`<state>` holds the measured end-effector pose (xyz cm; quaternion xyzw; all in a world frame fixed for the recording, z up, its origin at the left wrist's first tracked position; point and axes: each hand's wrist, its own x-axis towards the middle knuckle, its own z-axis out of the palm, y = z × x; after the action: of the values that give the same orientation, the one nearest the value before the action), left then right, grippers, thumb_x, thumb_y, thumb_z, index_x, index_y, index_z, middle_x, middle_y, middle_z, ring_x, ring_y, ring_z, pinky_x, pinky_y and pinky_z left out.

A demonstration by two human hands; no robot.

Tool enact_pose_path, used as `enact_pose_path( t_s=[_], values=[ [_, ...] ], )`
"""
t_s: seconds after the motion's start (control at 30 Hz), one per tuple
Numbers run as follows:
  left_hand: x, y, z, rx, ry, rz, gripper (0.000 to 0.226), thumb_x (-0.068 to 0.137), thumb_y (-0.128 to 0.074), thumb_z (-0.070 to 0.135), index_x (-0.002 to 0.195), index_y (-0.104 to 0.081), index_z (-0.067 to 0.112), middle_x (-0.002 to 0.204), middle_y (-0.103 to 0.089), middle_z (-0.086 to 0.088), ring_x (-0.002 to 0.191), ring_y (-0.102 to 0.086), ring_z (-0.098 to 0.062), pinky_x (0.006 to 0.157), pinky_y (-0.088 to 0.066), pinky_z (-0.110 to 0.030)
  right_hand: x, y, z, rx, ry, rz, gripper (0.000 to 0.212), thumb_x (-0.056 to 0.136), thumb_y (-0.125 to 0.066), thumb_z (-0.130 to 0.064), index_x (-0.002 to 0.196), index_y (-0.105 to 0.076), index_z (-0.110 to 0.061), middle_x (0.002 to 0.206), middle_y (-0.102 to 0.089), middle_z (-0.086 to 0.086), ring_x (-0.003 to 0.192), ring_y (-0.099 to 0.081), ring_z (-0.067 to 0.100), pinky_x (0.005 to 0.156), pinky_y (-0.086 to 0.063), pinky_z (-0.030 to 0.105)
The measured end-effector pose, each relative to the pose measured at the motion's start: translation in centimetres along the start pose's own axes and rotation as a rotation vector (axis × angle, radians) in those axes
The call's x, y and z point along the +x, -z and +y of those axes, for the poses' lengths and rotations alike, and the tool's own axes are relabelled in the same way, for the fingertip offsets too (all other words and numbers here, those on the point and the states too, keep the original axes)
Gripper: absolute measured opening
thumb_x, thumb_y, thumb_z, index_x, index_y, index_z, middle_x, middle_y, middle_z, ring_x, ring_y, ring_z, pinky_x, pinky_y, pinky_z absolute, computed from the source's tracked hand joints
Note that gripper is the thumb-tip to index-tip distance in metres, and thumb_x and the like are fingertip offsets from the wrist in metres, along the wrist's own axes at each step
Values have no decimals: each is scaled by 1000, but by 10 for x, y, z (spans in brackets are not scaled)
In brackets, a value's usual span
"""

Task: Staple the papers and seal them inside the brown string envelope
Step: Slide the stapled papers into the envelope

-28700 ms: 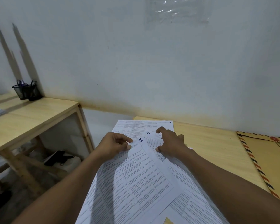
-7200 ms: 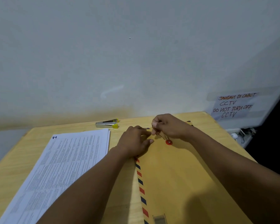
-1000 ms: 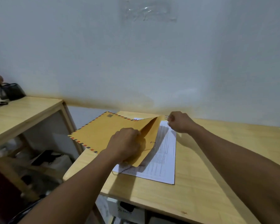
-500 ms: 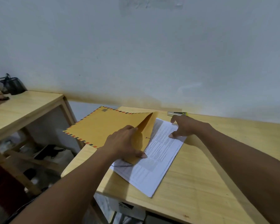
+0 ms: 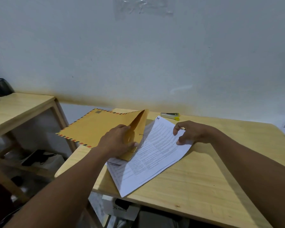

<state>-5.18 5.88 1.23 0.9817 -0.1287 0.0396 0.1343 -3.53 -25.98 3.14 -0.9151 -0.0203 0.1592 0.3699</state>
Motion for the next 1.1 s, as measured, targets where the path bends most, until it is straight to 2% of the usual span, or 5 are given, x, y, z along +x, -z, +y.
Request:
enact_pose_path(
  t_s=[0.3, 0.47, 0.6, 0.8, 1.1],
  values=[
    [-1, -4, 11, 54, 31, 14, 104, 72, -75, 70, 156, -32, 27, 158, -35, 12, 136, -48, -21, 95, -51, -43, -50, 35, 12, 216, -208, -381, 41, 81, -78, -4, 118, -73, -22, 111, -60, 4, 71, -58, 13, 50, -48, 21],
    [1, -3, 13, -7, 47, 24, 104, 71, -78, 66, 156, -34, 26, 158, -36, 11, 138, -46, -21, 100, -49, -41, -80, 47, 23, 275, -186, -187, 31, 87, -71, -3, 113, -78, -19, 108, -62, 1, 83, -57, 11, 55, -49, 19],
    [3, 1, 13, -44, 61, -1, 106, 70, -81, 61, 157, -33, 23, 159, -37, 8, 139, -45, -22, 103, -47, -42, -107, 72, 26, 485, -131, 65, 30, 91, -62, 6, 113, -76, -10, 95, -59, 7, 69, -65, 14, 52, -53, 19],
    [3, 2, 26, -55, 55, 8, 109, 66, -85, 59, 156, -35, 24, 156, -41, 6, 135, -48, -23, 102, -50, -41, -149, 118, 27, 670, -12, 280, 28, 92, -61, 3, 110, -75, -15, 106, -69, 0, 70, -75, 8, 51, -53, 15],
    [0, -3, 33, -56, 24, 28, 104, 68, -86, 50, 155, -37, 21, 154, -43, 3, 131, -51, -24, 99, -53, -40, -137, 111, 27, 638, -66, 193, 28, 91, -61, 5, 109, -75, -11, 106, -69, 4, 65, -73, 11, 47, -52, 16]
  ],
)
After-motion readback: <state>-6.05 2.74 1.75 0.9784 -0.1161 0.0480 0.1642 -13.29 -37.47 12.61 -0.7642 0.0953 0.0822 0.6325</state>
